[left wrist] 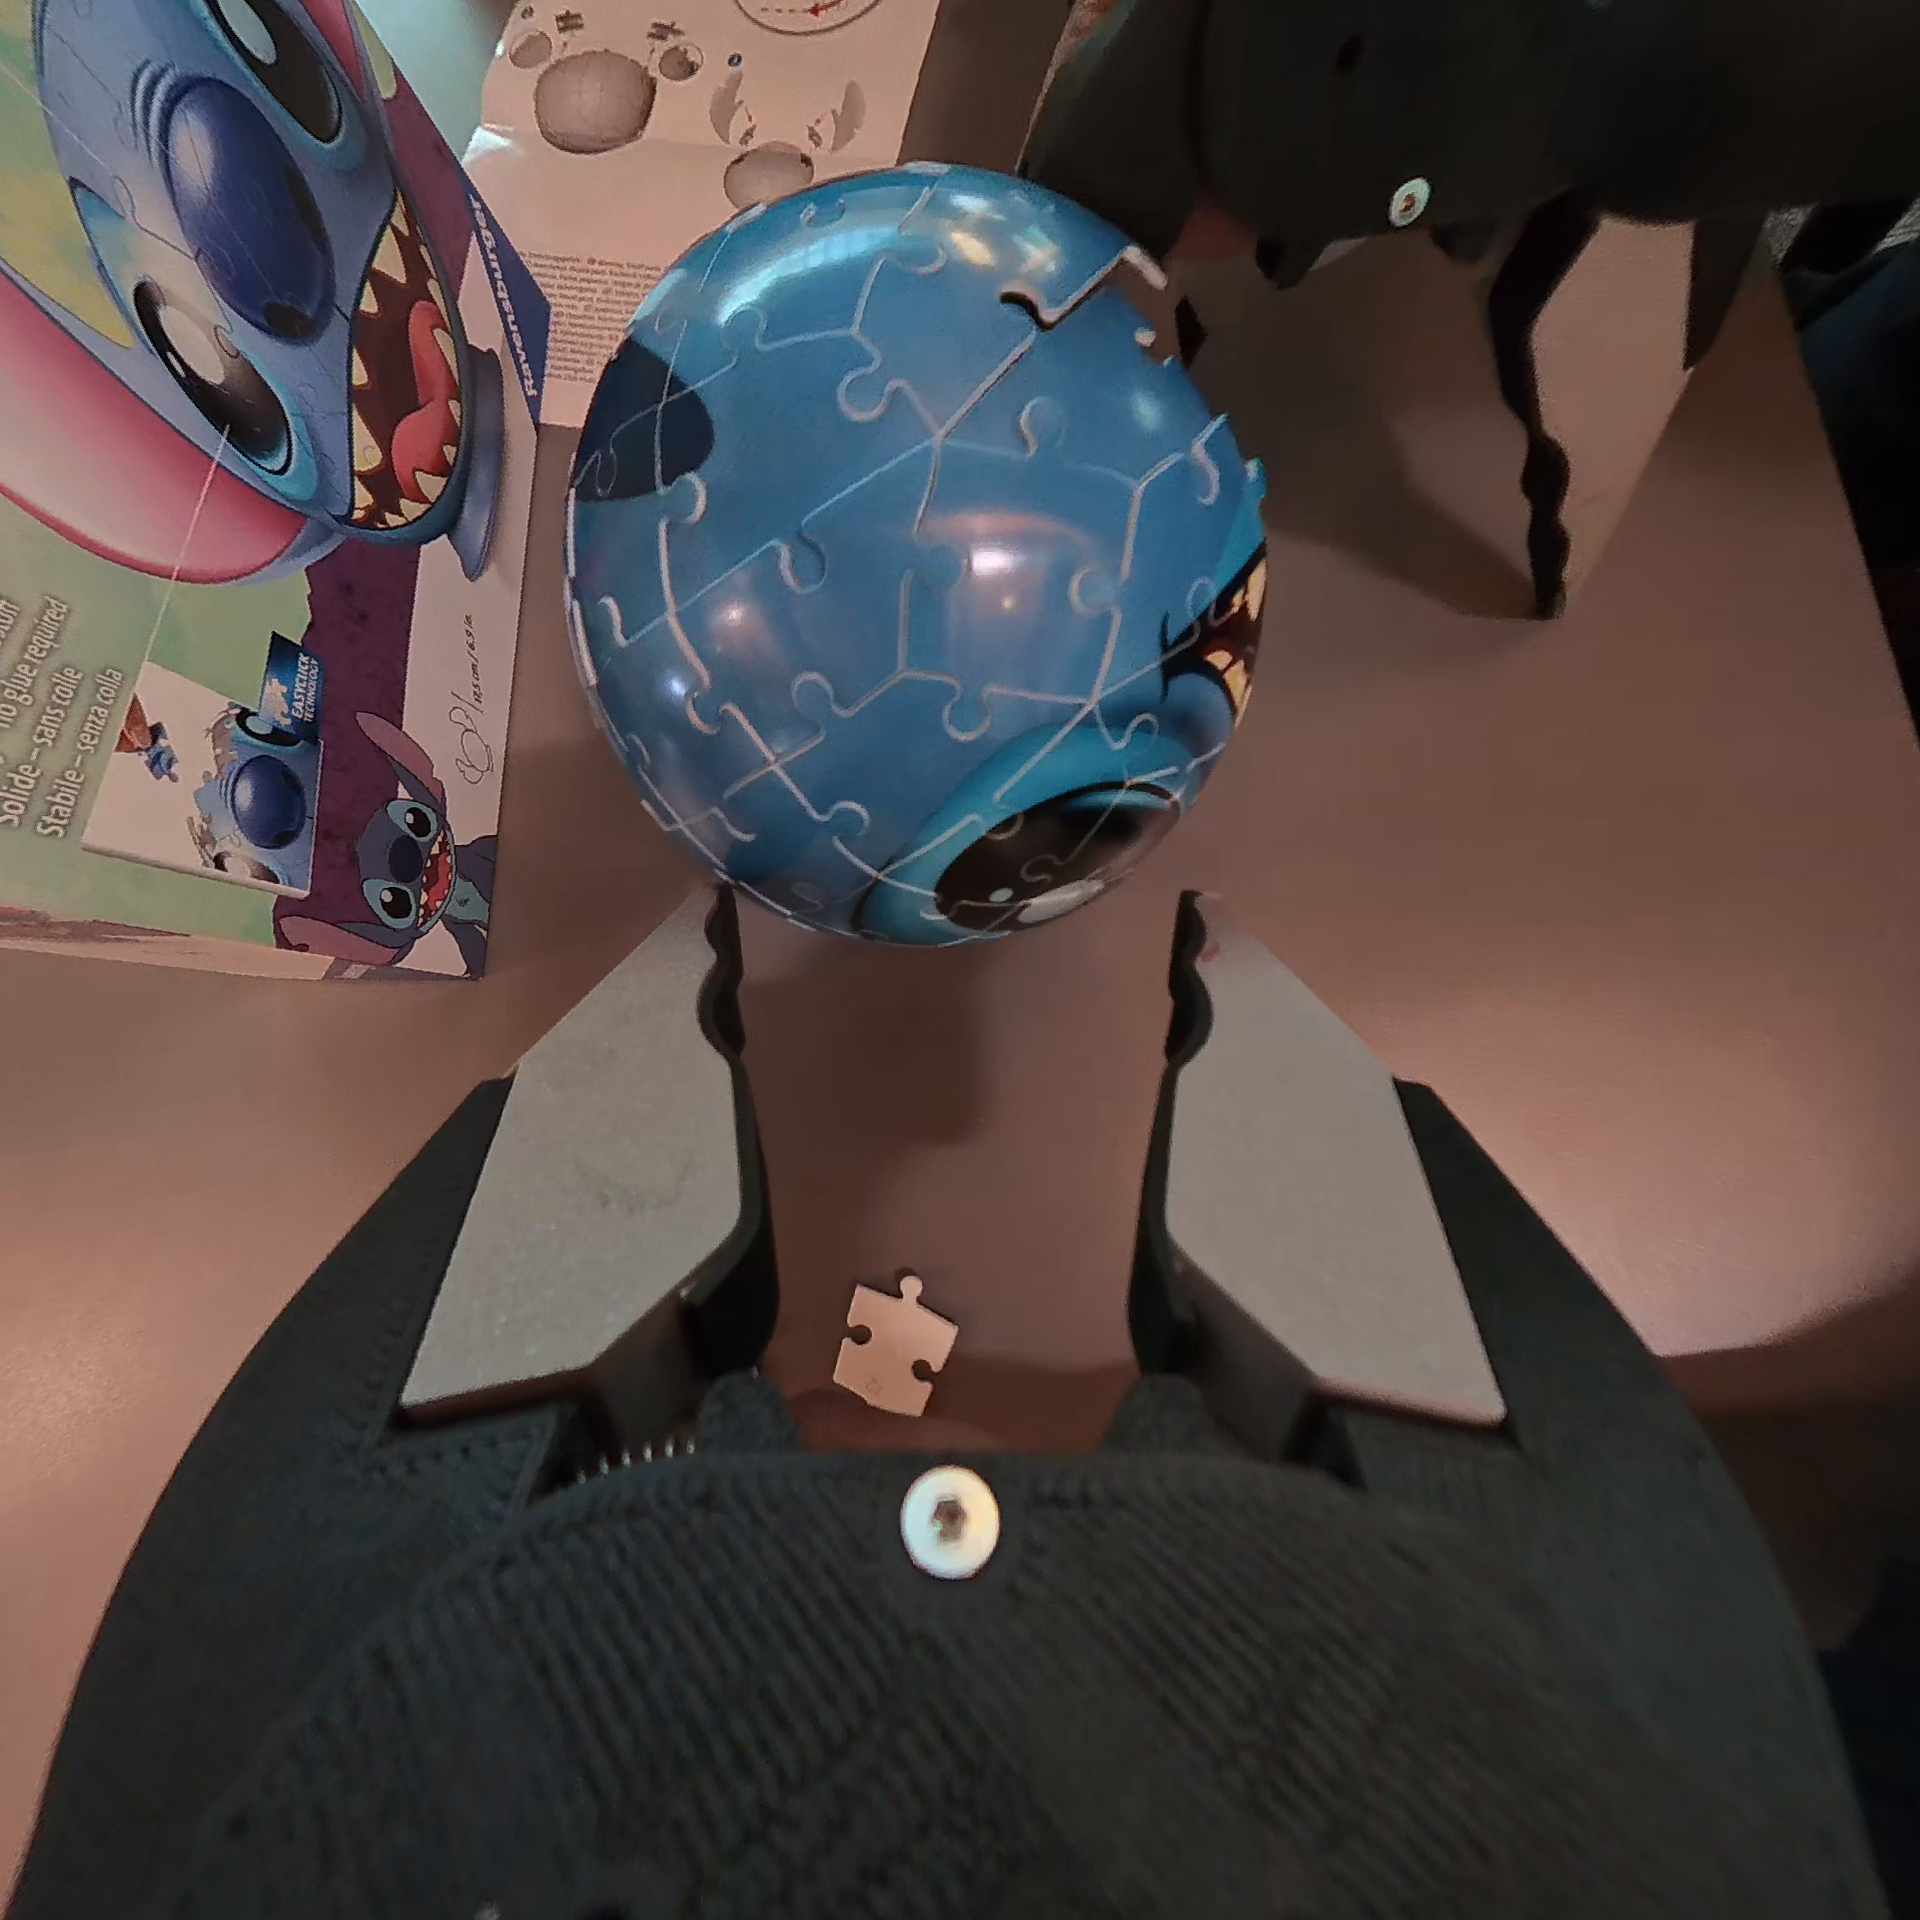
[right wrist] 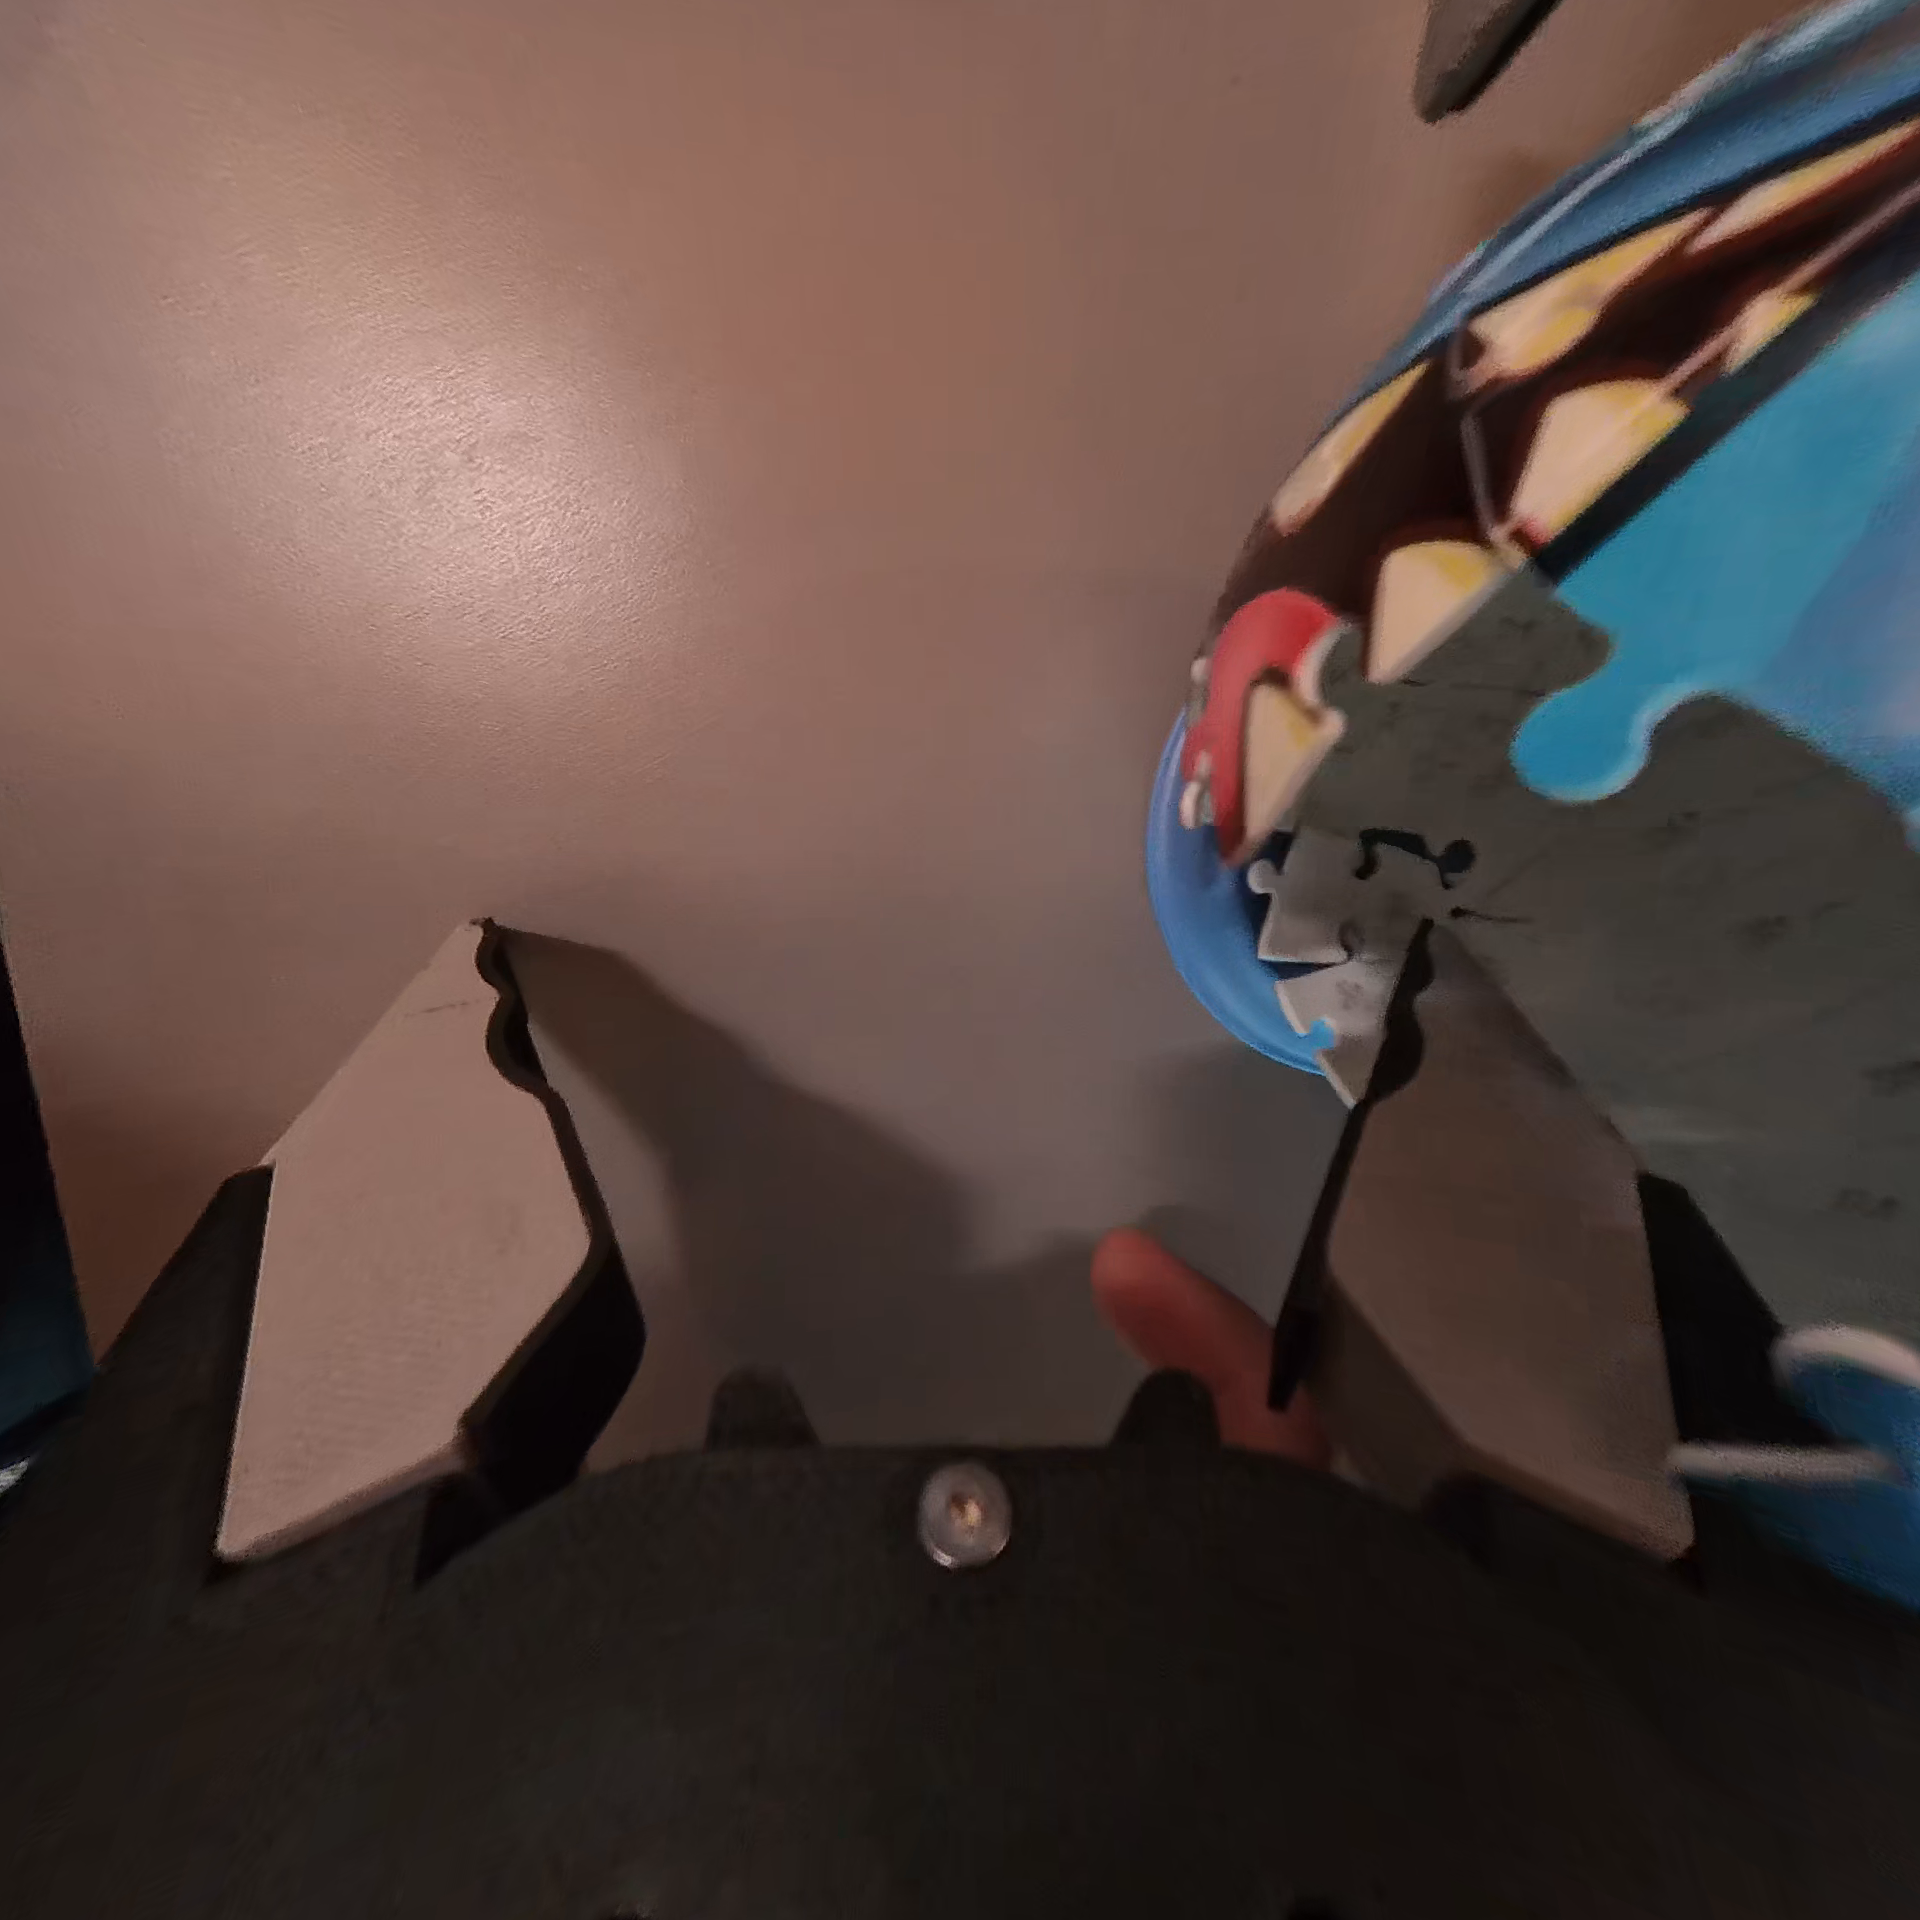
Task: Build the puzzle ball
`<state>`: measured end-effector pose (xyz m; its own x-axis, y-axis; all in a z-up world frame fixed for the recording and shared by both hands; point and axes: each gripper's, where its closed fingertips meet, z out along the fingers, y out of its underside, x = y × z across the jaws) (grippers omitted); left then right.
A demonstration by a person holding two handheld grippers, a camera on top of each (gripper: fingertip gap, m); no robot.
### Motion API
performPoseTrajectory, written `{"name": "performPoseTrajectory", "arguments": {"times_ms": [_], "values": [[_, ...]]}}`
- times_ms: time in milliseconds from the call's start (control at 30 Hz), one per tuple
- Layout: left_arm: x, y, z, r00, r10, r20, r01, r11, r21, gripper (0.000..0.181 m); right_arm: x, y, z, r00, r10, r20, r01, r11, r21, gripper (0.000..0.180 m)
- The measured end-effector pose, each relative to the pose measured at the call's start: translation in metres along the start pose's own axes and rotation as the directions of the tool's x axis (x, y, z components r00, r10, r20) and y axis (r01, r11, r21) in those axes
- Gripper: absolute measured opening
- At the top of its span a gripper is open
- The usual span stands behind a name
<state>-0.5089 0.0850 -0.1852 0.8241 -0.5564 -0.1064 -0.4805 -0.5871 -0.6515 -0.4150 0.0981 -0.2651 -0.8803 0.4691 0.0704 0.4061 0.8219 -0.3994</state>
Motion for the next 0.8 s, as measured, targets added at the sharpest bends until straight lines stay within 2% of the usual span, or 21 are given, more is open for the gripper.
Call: {"name": "performPoseTrajectory", "arguments": {"times_ms": [367,533,800], "values": [[-0.0004,0.0001,-0.0010,1.000,0.000,0.003,0.000,1.000,0.001,0.082,0.0000,-0.0004,0.0013,0.999,-0.034,0.019,0.035,0.999,-0.025,0.157],[-0.0006,0.0002,-0.0009,1.000,-0.001,0.002,0.001,1.000,0.000,0.082,0.0041,-0.0040,-0.0019,0.997,-0.076,-0.025,0.076,0.997,-0.026,0.157],[-0.0009,-0.0003,-0.0008,1.000,-0.002,0.003,0.002,1.000,0.004,0.082,-0.0008,-0.0076,0.0017,0.996,-0.085,0.007,0.085,0.996,-0.010,0.157]]}}
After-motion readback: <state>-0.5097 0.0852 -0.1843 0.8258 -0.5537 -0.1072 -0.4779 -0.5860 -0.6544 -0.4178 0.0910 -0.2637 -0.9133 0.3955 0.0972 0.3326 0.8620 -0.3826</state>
